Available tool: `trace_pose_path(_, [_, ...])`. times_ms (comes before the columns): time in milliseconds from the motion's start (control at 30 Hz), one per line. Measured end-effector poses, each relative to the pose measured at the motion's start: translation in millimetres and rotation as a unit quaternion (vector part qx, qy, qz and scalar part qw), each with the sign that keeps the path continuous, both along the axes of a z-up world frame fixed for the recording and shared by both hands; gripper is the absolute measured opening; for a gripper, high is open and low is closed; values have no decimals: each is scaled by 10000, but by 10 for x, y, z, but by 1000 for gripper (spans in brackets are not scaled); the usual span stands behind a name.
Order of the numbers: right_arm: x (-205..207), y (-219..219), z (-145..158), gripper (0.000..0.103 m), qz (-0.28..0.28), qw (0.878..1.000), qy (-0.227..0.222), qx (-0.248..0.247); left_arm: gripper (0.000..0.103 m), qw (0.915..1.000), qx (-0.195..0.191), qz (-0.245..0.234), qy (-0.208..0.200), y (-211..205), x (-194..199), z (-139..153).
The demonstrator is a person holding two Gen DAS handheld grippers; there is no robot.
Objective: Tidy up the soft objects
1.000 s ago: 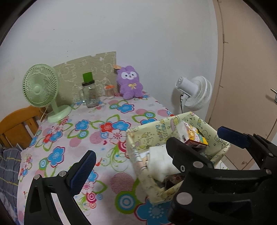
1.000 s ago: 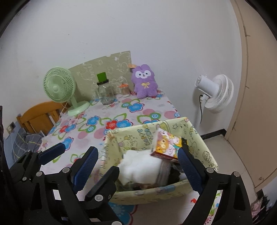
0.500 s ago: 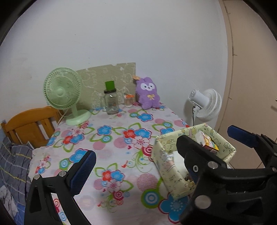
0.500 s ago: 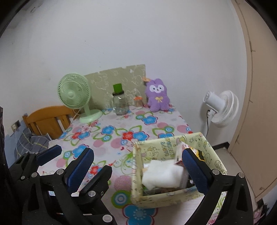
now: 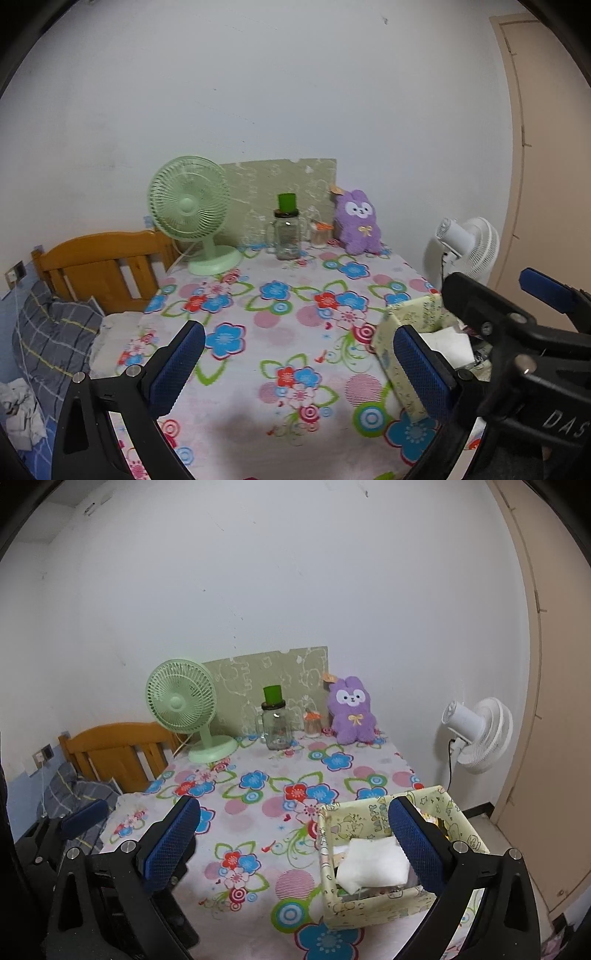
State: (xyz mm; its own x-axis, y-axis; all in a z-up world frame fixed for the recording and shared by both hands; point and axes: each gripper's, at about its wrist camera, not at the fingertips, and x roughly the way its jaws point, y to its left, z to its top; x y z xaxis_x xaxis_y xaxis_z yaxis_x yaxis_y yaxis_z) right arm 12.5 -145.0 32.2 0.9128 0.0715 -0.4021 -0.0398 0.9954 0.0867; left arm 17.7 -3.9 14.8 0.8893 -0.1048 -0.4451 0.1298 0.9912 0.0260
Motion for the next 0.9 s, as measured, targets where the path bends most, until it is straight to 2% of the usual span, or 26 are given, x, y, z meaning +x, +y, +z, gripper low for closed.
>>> trace_pose_path(400, [-154,131,52,103,-83,9998,-156,-75,103,9985,-224,458,-203,463,-154,53])
trace_pose_path(900, [-173,206,12,103,-71,9998,-106,-156,103,9978,-341,512,-248,590,-170,43])
